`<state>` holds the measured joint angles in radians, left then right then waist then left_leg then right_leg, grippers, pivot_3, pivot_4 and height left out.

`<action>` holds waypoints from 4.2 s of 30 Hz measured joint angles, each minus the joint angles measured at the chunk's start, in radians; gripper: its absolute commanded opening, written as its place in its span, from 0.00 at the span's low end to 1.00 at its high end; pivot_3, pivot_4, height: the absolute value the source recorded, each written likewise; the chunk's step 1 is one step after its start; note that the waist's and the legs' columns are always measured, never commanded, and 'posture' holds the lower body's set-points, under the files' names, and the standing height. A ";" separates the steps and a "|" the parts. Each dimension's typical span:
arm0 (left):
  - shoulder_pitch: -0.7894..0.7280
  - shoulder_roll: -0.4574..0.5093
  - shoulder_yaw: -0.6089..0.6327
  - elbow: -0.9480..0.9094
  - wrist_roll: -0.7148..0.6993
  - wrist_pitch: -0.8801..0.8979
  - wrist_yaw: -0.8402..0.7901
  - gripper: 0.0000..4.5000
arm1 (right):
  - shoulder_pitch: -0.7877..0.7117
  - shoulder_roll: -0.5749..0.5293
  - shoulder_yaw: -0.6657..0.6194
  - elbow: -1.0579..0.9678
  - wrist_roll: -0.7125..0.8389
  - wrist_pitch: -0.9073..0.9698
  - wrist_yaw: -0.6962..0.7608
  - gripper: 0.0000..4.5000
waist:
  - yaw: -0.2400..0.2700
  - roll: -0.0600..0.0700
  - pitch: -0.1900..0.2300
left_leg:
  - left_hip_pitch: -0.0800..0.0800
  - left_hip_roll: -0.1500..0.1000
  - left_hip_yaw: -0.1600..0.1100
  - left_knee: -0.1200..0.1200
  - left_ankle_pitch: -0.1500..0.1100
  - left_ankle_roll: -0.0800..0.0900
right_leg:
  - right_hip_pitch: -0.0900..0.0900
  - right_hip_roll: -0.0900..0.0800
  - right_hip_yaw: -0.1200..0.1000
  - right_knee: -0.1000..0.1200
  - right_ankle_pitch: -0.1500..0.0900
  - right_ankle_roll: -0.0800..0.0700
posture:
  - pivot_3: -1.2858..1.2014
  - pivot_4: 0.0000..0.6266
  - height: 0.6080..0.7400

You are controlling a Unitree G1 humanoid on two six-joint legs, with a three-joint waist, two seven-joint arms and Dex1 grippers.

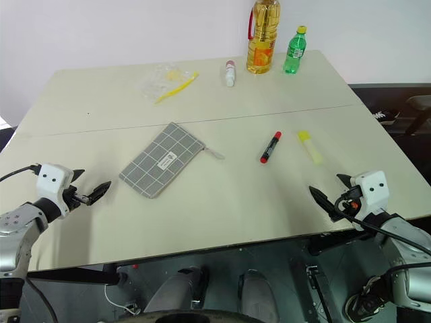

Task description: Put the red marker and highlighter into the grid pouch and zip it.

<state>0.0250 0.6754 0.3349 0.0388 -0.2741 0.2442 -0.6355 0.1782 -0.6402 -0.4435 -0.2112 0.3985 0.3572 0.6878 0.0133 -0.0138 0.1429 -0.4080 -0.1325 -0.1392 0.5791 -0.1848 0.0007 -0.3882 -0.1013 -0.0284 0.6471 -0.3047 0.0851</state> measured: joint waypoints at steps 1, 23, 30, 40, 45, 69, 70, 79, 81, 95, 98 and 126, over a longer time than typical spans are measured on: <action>0.000 0.000 0.000 0.000 -0.001 0.000 -0.001 0.99 | 0.000 0.000 0.000 0.000 0.000 0.000 0.000 1.00 | 0.000 0.000 0.000 | 0.000 0.000 0.000 0.000 0.000 0.000 | 0.000 0.000 0.000 0.000 0.000 0.000 | 0.52 0.24 1.00; 0.052 -0.034 -0.076 -0.104 0.169 -0.268 0.076 0.99 | -0.093 0.041 0.126 -0.035 0.000 0.016 -0.030 1.00 | 0.002 0.000 0.000 | 0.000 0.000 0.001 0.000 0.000 0.000 | 0.000 0.000 0.000 -0.001 0.000 0.000 | 0.52 0.24 1.00; 0.101 0.077 -0.152 -0.087 0.346 -0.647 0.055 0.99 | -0.082 0.082 0.162 -0.070 0.000 0.017 -0.050 1.00 | -0.001 0.000 0.000 | 0.000 0.001 0.002 -0.001 0.000 0.000 | 0.000 0.000 0.000 -0.001 0.000 -0.001 | 0.52 0.24 1.00; 0.016 0.178 -0.272 0.104 0.465 -0.872 -0.008 0.99 | -0.101 0.096 0.231 -0.153 -0.001 0.049 -0.071 1.00 | 0.004 0.003 0.001 | 0.001 0.002 0.002 -0.001 -0.001 0.000 | -0.002 0.001 0.000 -0.001 0.000 0.000 | 0.52 0.24 1.00; -0.082 0.147 -0.332 0.156 0.528 -0.894 0.025 0.99 | -0.108 0.078 0.308 -0.256 0.006 0.104 -0.053 1.00 | 0.005 0.005 0.001 | 0.002 0.002 0.002 -0.001 0.000 0.000 | -0.001 0.001 0.000 -0.001 0.001 0.001 | 0.52 0.24 1.00; -0.189 0.106 -0.429 0.264 0.612 -0.912 0.146 0.00 | -0.151 0.070 0.419 -0.372 0.039 0.180 -0.041 1.00 | 0.003 0.008 -0.002 | 0.003 0.003 0.001 0.000 0.000 0.000 | -0.001 0.003 0.000 0.000 0.003 0.010 | 0.52 0.24 1.00; -0.189 0.105 -0.429 0.264 0.611 -0.911 0.151 0.00 | -0.151 0.070 0.422 -0.372 0.039 0.180 -0.041 1.00 | 0.003 0.008 -0.002 | 0.003 0.003 0.001 0.000 0.000 0.000 | -0.001 0.003 0.000 0.000 0.003 0.010 | 0.52 0.24 1.00; -0.128 0.009 -0.408 0.011 0.186 -0.540 -0.036 0.00 | -0.234 0.078 0.437 -0.331 -0.015 0.176 -0.097 0.94 | -0.002 0.002 0.001 | 0.000 0.003 0.001 0.001 0.000 0.002 | -0.003 0.004 0.000 0.000 0.005 0.005 | 0.52 0.24 1.00; -0.133 0.012 -0.382 -0.050 0.135 -0.469 -0.057 0.00 | -0.279 0.096 0.436 -0.307 -0.032 0.185 -0.133 0.80 | -0.002 0.002 0.001 | 0.001 0.004 0.001 0.001 0.001 0.002 | -0.003 0.004 0.000 0.000 0.006 0.006 | 0.52 0.24 1.00; -0.135 -0.071 -0.403 -0.332 0.062 -0.227 -0.099 0.00 | -0.533 0.154 0.440 -0.140 -0.100 0.328 -0.279 0.56 | -0.001 0.002 0.002 | 0.000 0.003 0.001 0.000 0.001 0.002 | -0.001 0.004 0.000 -0.002 0.007 0.004 | 0.52 0.24 1.00; -0.134 -0.083 -0.403 -0.347 0.064 -0.213 -0.100 0.00 | -0.532 0.155 0.440 -0.137 -0.100 0.344 -0.282 0.87 | -0.002 0.002 0.002 | 0.000 0.004 0.001 0.000 0.001 0.002 | -0.001 0.004 0.000 -0.002 0.008 0.003 | 0.52 0.24 1.00; -0.130 -0.126 -0.421 -0.354 0.092 -0.208 -0.117 0.00 | -0.477 0.195 0.482 -0.100 -0.131 0.336 -0.303 0.01 | -0.001 0.003 0.002 | 0.000 0.004 0.001 0.000 0.001 0.002 | -0.001 0.005 0.000 -0.002 0.008 0.003 | 0.52 0.24 1.00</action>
<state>-0.1052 0.5497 -0.0857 -0.3156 -0.1819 0.0365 -0.7528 -0.2992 -0.4451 0.0385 -0.3112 0.2674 0.6933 0.3845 0.0123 -0.0111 0.1447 -0.4082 -0.1289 -0.1378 0.5791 -0.1837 0.0030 -0.3896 -0.0968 -0.0286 0.6453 -0.2970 0.0879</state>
